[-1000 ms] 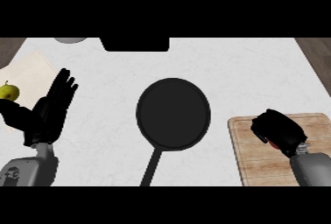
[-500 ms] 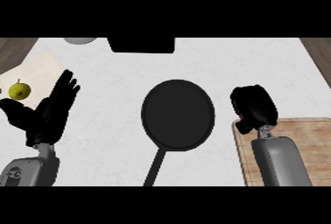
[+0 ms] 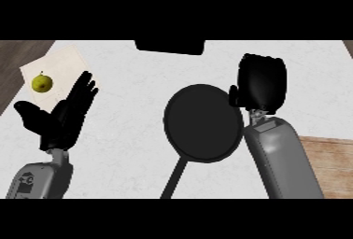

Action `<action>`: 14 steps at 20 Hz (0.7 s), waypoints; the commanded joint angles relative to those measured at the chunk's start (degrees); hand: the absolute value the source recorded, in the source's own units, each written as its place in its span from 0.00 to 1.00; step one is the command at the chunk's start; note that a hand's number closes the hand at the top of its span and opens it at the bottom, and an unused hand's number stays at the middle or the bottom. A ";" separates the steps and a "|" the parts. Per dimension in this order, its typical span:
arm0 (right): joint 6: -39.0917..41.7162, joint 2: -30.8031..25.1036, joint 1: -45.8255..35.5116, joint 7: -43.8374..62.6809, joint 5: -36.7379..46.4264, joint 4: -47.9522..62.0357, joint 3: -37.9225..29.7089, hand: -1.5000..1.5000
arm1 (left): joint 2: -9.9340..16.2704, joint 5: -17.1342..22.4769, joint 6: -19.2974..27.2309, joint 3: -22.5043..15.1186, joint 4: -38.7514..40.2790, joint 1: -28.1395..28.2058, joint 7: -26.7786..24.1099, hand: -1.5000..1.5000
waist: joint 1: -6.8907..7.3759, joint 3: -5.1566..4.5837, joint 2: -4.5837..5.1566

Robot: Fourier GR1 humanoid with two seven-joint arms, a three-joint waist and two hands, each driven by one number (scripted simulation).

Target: Pick the bell pepper from the cutting board and place it in the pan

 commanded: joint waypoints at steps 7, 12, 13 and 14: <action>1.98 0.30 -14.64 41.14 -5.01 3.46 11.75 1.00 | -0.85 -0.99 -0.56 -1.58 1.39 -1.47 -1.38 0.50 | 2.54 0.21 1.24; -3.11 0.28 -17.35 50.63 -8.82 7.55 17.05 1.00 | -1.02 -0.67 0.41 -0.19 3.34 -3.06 -0.72 0.50 | -0.22 0.28 1.44; -3.55 0.28 -17.33 51.69 -9.50 6.56 17.91 1.00 | -0.25 -1.27 0.98 0.14 1.52 -2.94 -0.38 0.50 | -1.17 0.35 1.03; -5.16 0.27 -18.54 51.87 -9.30 8.76 17.02 1.00 | -0.70 -1.83 1.39 -0.18 1.48 -2.06 -1.32 0.50 | -1.32 0.34 1.20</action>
